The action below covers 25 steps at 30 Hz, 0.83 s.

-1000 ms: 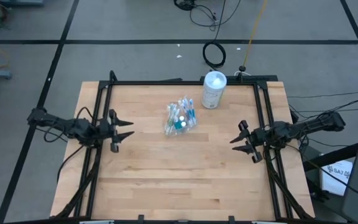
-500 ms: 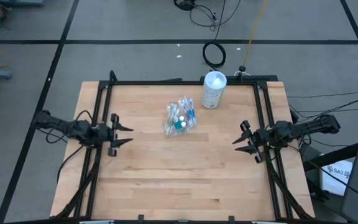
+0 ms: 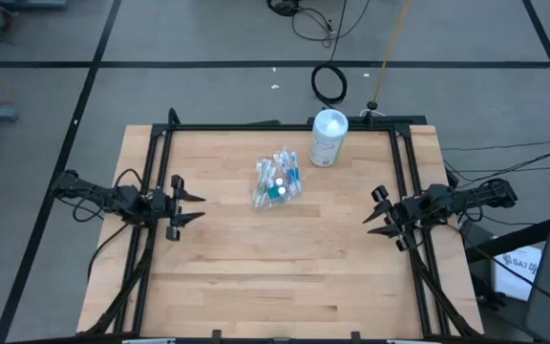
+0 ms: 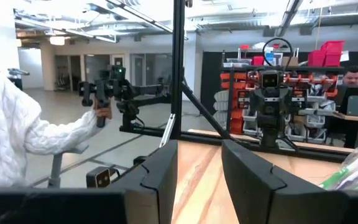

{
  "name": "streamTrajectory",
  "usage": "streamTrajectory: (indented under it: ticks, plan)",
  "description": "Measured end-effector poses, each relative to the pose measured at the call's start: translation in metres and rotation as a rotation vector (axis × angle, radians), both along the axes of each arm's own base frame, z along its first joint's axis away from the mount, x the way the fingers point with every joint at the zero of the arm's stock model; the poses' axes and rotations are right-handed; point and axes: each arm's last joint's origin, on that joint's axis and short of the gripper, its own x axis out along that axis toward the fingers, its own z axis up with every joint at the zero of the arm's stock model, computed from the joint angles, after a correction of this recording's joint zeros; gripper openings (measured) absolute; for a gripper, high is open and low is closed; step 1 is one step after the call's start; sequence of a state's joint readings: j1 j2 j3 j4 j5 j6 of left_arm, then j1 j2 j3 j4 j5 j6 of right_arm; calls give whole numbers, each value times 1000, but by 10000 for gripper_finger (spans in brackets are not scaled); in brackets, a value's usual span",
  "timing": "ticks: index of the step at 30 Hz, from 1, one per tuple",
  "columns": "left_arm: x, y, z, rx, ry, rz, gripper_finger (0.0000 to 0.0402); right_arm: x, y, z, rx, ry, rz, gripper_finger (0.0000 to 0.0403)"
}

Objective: Pick & Place toothbrushing station
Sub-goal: Return to Home Position

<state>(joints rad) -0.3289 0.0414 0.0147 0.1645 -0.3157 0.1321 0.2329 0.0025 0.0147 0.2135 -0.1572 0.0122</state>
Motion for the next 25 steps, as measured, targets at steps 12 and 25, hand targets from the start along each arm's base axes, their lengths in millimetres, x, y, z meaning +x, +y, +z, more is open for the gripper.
streamTrajectory:
  ticks: [12,25]
  plan:
    - [-1,0,5,28,-45,7,184,2,0,-9,-76,72,-10,116]
    - [-1,0,5,27,-46,7,184,2,0,-9,-75,70,-11,116]
